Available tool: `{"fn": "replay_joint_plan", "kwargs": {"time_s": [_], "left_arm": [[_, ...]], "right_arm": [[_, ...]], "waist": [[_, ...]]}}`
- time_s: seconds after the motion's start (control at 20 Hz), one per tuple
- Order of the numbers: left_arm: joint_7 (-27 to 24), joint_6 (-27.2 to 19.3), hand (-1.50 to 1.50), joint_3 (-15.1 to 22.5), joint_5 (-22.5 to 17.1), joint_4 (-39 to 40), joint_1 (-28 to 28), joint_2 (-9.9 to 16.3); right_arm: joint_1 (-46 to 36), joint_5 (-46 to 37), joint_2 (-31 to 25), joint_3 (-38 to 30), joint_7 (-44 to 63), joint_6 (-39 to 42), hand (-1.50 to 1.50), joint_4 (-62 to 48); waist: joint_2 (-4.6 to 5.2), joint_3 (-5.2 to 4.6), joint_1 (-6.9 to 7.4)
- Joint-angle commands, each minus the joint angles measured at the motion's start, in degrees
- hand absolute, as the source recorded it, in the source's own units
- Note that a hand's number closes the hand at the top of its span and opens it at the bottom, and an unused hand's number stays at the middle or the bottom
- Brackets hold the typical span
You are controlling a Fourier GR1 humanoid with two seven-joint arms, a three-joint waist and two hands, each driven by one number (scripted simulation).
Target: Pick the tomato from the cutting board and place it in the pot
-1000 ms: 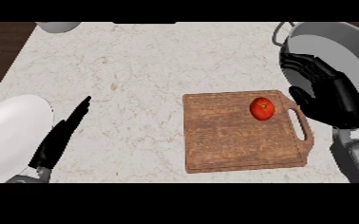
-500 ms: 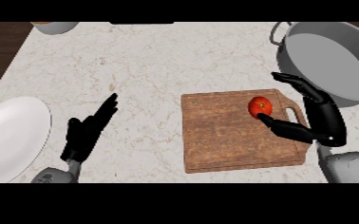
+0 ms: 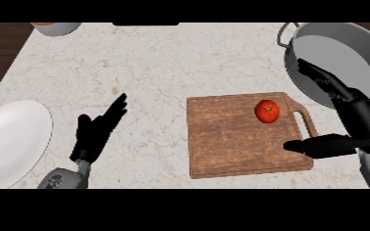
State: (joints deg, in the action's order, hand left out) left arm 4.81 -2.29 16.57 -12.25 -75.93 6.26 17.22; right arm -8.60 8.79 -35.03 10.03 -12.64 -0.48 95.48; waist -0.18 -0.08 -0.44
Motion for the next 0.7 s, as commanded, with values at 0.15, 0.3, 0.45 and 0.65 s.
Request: {"fn": "replay_joint_plan", "kwargs": {"time_s": [0.15, 0.3, 0.45, 0.65], "left_arm": [[0.52, 3.22, 0.00, -2.14, -0.75, -0.23, 0.25, 1.45], [0.88, 1.45, 0.00, -0.69, 1.03, 0.51, 0.63, -1.50], [4.03, 1.80, 0.00, -1.61, -0.29, -3.46, 0.49, -0.40], [2.10, 3.19, 0.00, -2.13, 0.10, -2.51, -1.27, 0.25]], "right_arm": [[-3.19, 5.45, -3.65, -0.68, 17.42, 7.96, -1.50, 0.28], [-5.98, 4.68, -0.79, 2.35, 24.51, 7.45, -1.50, -0.77], [-10.76, 4.35, -1.47, 4.82, 27.45, 12.82, -1.50, -7.43], [-13.84, 0.14, -0.54, 9.55, 29.31, 17.77, -1.50, -11.97]], "waist": [[0.20, 0.05, 0.65], [0.26, 0.04, 0.69], [0.31, 0.08, 1.64], [0.28, 0.07, 1.56]]}}
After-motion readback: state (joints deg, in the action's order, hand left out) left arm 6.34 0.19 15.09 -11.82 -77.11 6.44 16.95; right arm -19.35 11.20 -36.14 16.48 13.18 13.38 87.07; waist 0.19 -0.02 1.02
